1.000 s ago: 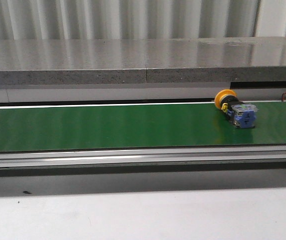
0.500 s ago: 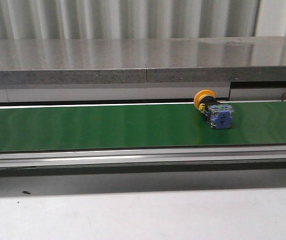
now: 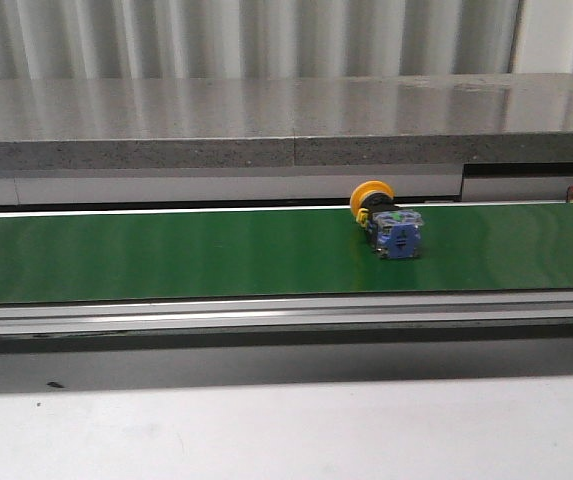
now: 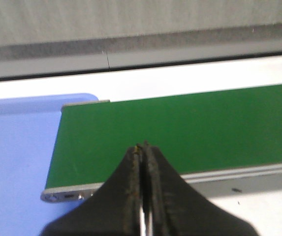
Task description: Move button from right to left
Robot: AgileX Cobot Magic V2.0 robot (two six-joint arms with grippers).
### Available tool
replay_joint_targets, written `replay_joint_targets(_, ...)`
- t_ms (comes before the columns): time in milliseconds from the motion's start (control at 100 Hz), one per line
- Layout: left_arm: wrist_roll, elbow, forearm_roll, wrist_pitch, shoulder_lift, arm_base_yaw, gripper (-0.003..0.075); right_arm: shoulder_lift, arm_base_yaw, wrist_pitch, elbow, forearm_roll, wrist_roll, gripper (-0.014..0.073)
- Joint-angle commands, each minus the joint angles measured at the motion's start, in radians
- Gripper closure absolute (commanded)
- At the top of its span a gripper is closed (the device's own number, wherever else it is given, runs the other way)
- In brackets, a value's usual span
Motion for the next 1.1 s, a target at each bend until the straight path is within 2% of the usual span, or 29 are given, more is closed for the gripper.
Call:
replay_joint_targets(0, -0.01, -0.091, -0.01, 0.006, 0.103, 0.001, 0.0729, 0.007, 0.003, -0.077, -0.026, -0.012, -0.008, 0.0662)
replay_joint_targets(50, -0.01, -0.122, -0.017, 0.034, 0.151, 0.001, 0.0678, 0.007, 0.003, -0.077, -0.026, -0.012, -0.008, 0.0662)
replay_joint_targets(120, -0.01, -0.158, -0.038, 0.056, 0.208, 0.001, 0.0529, 0.007, 0.003, -0.077, -0.026, -0.012, -0.008, 0.0662)
replay_joint_targets(240, -0.01, -0.202, -0.061, 0.037, 0.274, 0.001, 0.0172, 0.007, 0.003, -0.077, -0.026, -0.012, -0.008, 0.0662)
replay_joint_targets(290, -0.01, -0.214, -0.061, 0.007, 0.289, 0.001, 0.0086, 0.007, 0.003, -0.077, -0.026, -0.012, -0.008, 0.0662)
replay_joint_targets(340, -0.01, -0.216, -0.061, -0.02, 0.297, 0.001, 0.0045, 0.007, 0.003, -0.077, -0.026, -0.012, -0.008, 0.0662)
replay_joint_targets(440, -0.01, -0.216, -0.066, -0.083, 0.312, 0.001, 0.0044, 0.007, 0.003, -0.077, -0.026, -0.012, -0.008, 0.0662)
replay_joint_targets(540, -0.01, -0.228, -0.132, -0.089, 0.328, 0.001, 0.0062, 0.007, 0.003, -0.077, -0.026, -0.012, -0.008, 0.0662)
replay_joint_targets(750, -0.01, -0.34, -0.276, 0.046, 0.449, -0.001, 0.0074, 0.007, 0.003, -0.077, -0.026, -0.012, -0.008, 0.0662)
replay_joint_targets(880, 0.045, -0.426, -0.451, 0.146, 0.546, -0.001, 0.0084, 0.007, 0.003, -0.077, -0.026, -0.012, -0.008, 0.0662)
replay_joint_targets(1010, 0.205, -0.478, -0.703, 0.196, 0.645, -0.001, 0.0097, 0.007, 0.003, -0.077, -0.026, -0.012, -0.008, 0.0662)
replay_joint_targets(1090, 0.218, -0.503, -0.775, 0.211, 0.698, -0.001, 0.0098, 0.007, 0.003, -0.077, -0.026, -0.012, -0.008, 0.0662)
